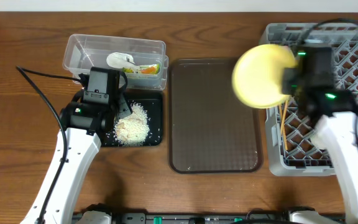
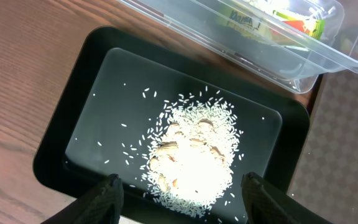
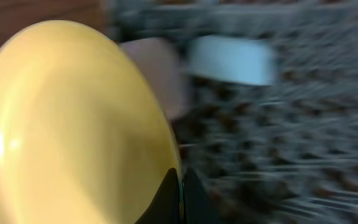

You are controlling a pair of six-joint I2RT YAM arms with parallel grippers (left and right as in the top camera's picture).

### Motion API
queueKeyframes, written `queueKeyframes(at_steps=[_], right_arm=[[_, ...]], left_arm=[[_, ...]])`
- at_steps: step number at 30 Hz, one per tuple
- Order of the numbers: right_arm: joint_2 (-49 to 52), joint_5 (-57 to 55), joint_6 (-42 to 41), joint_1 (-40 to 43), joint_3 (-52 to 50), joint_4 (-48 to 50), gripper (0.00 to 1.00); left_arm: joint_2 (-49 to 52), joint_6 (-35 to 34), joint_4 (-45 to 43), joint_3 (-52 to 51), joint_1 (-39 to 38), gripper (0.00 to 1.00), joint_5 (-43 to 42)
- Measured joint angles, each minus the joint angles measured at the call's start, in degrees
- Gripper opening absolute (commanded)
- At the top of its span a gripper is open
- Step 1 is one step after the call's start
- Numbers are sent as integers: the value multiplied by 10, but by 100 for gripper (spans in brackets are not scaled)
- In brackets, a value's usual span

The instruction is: Sort waste into correct bins and load items into the dishwasher rack

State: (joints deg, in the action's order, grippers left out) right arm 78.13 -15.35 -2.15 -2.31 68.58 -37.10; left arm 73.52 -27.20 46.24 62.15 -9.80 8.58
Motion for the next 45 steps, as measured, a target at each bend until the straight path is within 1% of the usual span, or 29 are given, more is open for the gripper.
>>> queueKeyframes(at_steps=[4, 6, 9, 12, 16, 18, 22, 30, 33, 34, 35, 36, 37, 39, 43, 45], right_arm=[[-25, -70, 82, 42, 0, -29, 1], [-26, -128, 108, 53, 0, -38, 1], [-24, -182, 128, 55, 0, -40, 1], [-18, -228, 127, 55, 0, -45, 1], [6, -309, 106, 55, 0, -57, 1], [16, -333, 96, 55, 0, -57, 1], [21, -332, 86, 55, -1, -58, 1], [21, -245, 63, 39, -1, -70, 2], [21, -229, 40, 22, -1, -68, 9], [21, -221, 33, 17, -1, -67, 23], [21, -208, 25, 11, -1, -66, 44], [21, -185, 19, 1, -1, -65, 61], [21, -177, 17, -2, -1, -66, 63], [21, -139, 10, -11, -1, -65, 70], [8, -49, -32, -13, -1, -50, 72], [-8, -3, -45, -11, -1, -31, 74]], left_arm=[[0, 0, 0, 0, 0, 64, 0], [0, 0, 0, 0, 0, 64, 0], [0, 0, -1, 0, 0, 64, 0], [0, 0, -1, 0, 0, 64, 0], [0, 0, -1, 0, 0, 64, 0], [0, 0, -1, 0, 0, 64, 0], [0, 0, -1, 0, 0, 64, 0], [0, 0, -1, 0, 0, 64, 0], [0, 0, -1, 0, 0, 64, 0], [0, 0, -1, 0, 0, 64, 0], [0, 0, -1, 0, 0, 66, 0], [0, 0, -1, 0, 0, 72, 0], [0, 0, -1, 0, 0, 73, 0], [0, -1, -1, 0, 0, 76, 0], [0, 0, -1, 0, 0, 83, 0], [0, 0, -1, 0, 0, 89, 0]])
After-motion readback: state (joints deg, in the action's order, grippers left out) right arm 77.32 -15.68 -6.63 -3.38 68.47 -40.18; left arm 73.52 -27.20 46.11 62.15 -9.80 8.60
